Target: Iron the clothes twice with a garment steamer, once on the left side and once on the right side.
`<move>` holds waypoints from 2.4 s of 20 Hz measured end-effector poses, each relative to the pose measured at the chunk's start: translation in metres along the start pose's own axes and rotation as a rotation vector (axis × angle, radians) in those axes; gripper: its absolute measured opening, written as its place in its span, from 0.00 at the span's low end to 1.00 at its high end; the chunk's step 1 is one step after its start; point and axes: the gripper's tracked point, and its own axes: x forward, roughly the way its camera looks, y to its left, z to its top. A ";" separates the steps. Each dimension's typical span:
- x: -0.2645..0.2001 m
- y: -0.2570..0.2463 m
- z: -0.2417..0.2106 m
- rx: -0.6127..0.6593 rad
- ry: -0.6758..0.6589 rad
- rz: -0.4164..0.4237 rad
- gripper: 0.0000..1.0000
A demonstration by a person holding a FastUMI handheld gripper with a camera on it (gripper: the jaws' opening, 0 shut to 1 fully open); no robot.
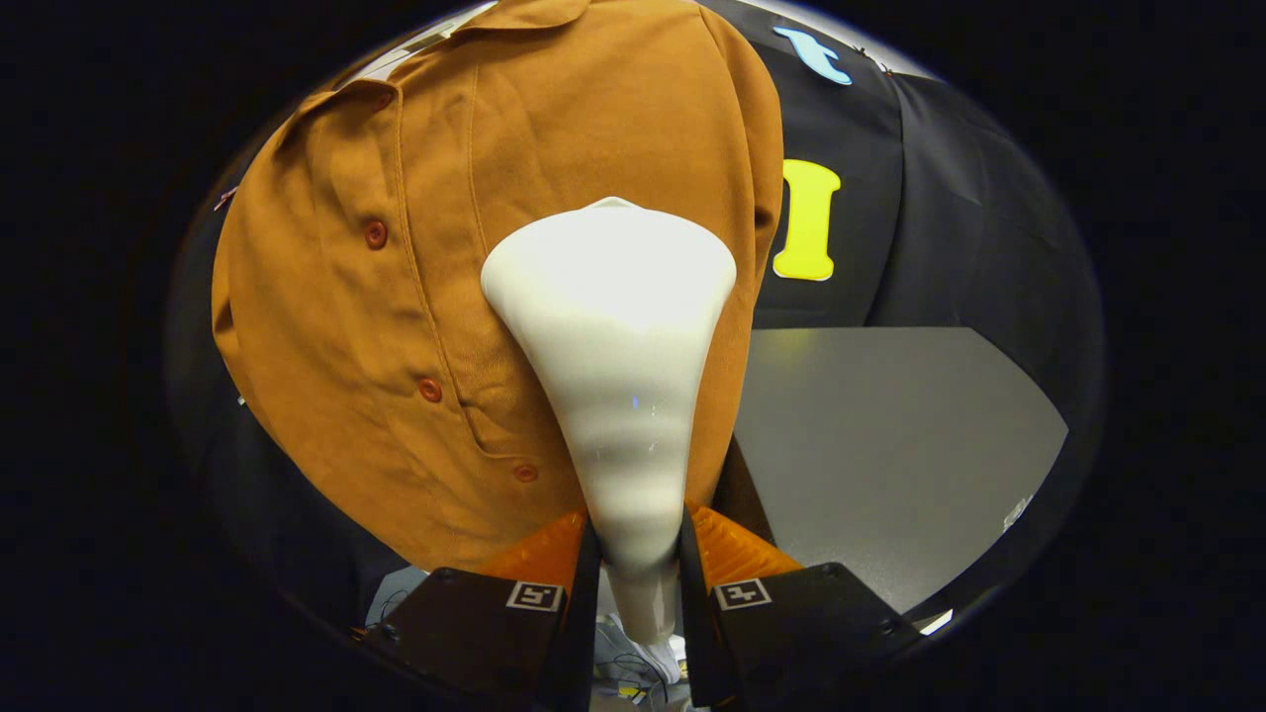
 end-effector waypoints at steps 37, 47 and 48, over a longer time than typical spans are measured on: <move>-0.102 0.168 0.098 -0.085 -0.378 0.195 0.41; -0.051 0.194 0.064 -0.104 -0.225 0.255 0.41; -0.049 0.195 0.060 -0.110 -0.215 0.261 0.41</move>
